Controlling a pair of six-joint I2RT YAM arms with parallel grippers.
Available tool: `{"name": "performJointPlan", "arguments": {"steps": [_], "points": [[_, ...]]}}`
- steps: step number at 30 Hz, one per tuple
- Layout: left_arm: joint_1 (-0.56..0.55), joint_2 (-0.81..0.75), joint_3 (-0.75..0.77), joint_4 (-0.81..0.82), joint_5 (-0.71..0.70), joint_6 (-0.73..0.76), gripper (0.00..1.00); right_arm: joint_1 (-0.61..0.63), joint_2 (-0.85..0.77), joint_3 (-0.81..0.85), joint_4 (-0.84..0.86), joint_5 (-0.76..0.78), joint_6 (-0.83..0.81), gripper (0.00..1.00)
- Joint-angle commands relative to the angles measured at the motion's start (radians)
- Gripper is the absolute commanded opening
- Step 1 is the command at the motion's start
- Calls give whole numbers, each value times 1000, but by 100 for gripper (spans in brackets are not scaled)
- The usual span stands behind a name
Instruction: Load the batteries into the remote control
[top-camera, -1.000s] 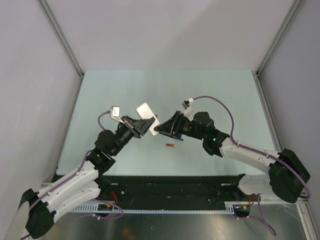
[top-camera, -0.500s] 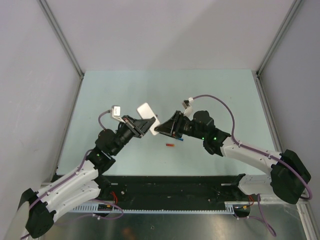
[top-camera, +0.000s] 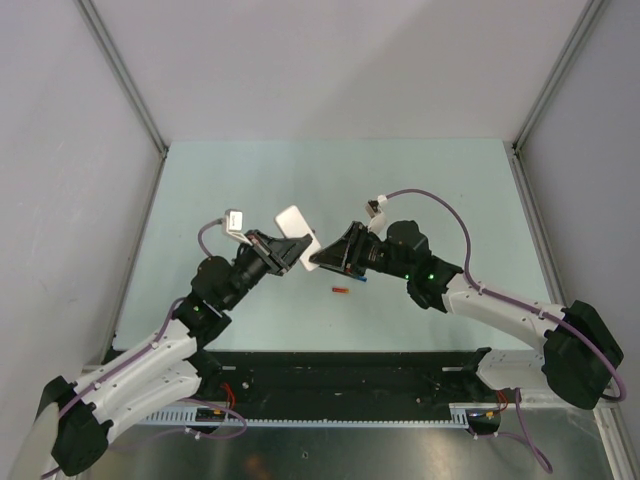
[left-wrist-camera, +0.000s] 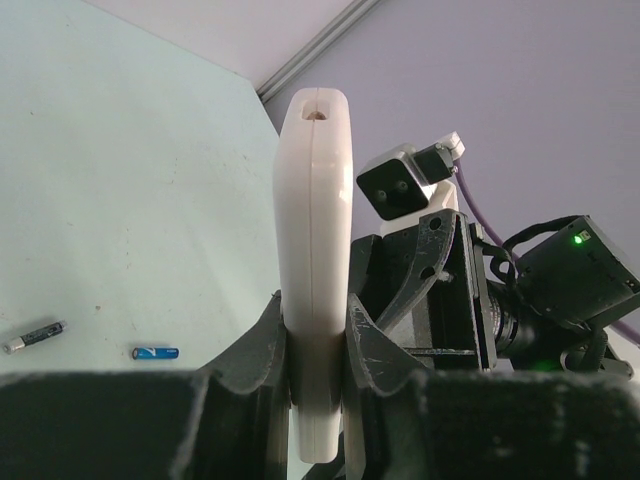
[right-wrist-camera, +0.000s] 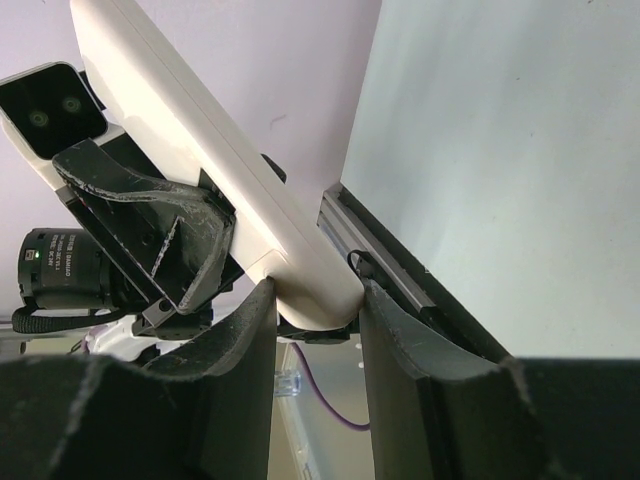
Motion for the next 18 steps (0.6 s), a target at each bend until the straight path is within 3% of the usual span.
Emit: {"name": "performJointPlan", "arguments": {"steps": [1,18], "points": [[25,-6,96,117,-24,28,0,13,6,-2,-163,-7,-80,21],[83,7,108,117,19,11,0,13,-7,-5,-200,-10,-103,22]]}}
